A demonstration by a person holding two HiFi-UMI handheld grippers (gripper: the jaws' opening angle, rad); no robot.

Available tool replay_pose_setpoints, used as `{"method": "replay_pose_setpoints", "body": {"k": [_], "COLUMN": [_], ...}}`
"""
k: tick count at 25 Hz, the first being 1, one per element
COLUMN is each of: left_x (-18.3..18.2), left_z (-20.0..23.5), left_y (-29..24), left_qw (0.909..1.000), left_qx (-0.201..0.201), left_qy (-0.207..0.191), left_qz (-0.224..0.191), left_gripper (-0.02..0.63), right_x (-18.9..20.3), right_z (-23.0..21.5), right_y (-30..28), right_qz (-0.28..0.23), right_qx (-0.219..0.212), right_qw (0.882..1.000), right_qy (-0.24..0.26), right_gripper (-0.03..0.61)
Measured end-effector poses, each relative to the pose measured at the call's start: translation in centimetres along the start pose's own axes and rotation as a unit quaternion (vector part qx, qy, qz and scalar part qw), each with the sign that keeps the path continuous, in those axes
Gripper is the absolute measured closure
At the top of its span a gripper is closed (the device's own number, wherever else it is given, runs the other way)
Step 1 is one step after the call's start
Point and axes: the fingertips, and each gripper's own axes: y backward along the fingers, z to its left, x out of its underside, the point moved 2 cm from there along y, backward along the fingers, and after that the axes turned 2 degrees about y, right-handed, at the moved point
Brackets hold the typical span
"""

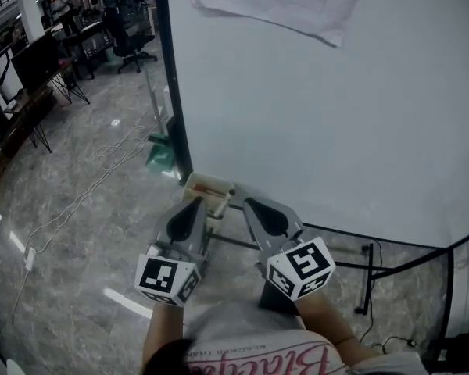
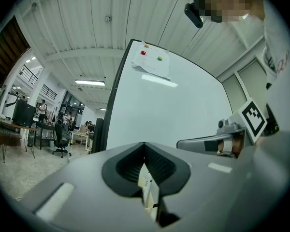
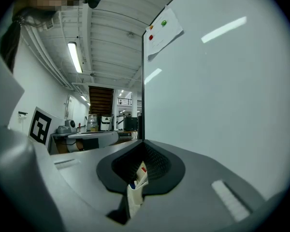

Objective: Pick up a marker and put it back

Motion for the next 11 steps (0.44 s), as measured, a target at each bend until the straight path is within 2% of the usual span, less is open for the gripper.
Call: {"method": "replay_pose_setpoints", "body": {"k": [11], "left_x": [-0.07], "left_z": [-0.25], "left_y": [-0.04], "left_qw": [1.0], "left_qx": [0.002], "left_qy": [-0.002], "left_qz": [0.002], "left_gripper": [0.614], "right_x": [-0.5], "right_z": [0.47], "right_y": [0.34], "right_qz": [-0.022], "right_qx": [-0.016], "right_qw": [1.0], "right_qy": [0.008], "right_gripper": [0.578]}}
